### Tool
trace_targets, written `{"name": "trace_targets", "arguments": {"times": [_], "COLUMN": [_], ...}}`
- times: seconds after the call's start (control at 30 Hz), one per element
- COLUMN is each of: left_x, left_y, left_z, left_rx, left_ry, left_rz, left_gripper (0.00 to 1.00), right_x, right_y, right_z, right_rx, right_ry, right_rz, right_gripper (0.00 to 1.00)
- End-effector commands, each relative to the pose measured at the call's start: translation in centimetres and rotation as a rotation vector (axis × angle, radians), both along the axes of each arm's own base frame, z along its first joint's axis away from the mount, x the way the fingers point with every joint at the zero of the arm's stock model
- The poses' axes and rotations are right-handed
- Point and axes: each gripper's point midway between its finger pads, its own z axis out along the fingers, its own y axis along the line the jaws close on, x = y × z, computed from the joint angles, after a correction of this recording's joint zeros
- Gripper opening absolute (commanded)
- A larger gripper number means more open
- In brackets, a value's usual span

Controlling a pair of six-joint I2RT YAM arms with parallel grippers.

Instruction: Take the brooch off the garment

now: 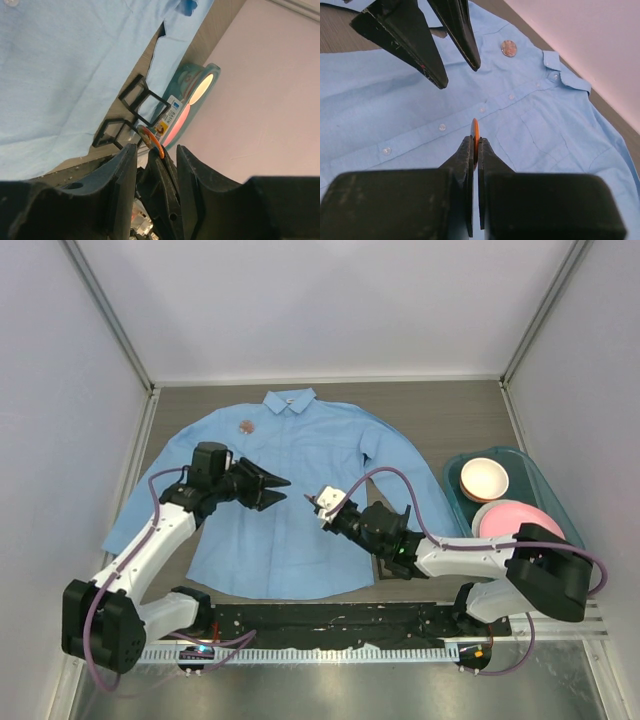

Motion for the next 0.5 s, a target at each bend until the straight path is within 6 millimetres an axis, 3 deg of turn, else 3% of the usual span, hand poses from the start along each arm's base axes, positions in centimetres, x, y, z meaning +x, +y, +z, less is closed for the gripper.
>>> {"name": "trace_targets", "arguments": {"times": [0.0,0.03,0.07,0.47], "left_x": [-0.4,-0.6,-0.7,-0.6], "left_y": [-0.5,-0.6,-0.7,-3.4], "left_z": [1.5,1.2,1.1,-0.9], "left_rx": [-0.043,-0.037,-0.038,-0.040], "left_ry": [0.006,0.029,0.038,0.087], "left_rz": [0.004,0.000,-0.003,-0.066], "left_gripper": [0.40,0.37,0.27,0.32], "right_x": [0.7,0.7,0.7,0.7], "right_y": [1.1,1.3,1.7,3.0], "right_z": [4.2,4.1,3.9,3.5], "right_rx": [0.098,0.094,0.082,0.057], "right_ry": [-0.115,-0.118,-0.120,-0.125], "right_rz": [-0.012,-0.008,-0.003,0.024], "right_gripper": [0.01,0.01,0.01,0.01]}}
